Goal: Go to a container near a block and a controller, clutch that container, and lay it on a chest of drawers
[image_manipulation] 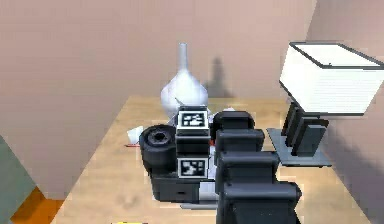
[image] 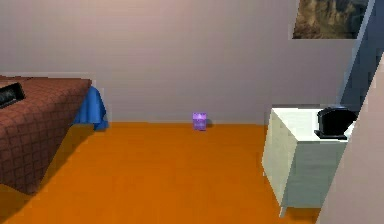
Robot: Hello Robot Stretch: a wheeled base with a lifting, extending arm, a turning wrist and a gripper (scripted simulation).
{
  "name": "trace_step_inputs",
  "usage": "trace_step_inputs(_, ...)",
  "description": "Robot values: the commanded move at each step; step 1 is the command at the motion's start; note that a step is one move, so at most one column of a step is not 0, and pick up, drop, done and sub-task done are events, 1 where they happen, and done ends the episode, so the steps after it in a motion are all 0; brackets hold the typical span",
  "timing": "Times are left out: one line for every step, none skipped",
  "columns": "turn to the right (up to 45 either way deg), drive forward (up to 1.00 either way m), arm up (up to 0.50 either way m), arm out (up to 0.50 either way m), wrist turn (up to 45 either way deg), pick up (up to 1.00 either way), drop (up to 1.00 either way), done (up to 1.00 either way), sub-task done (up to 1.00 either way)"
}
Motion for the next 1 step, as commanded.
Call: trace_step_inputs(0.0, 0.0, 0.0, 0.0, 0.0, 0.0, 0.0, 1.0, 0.0)
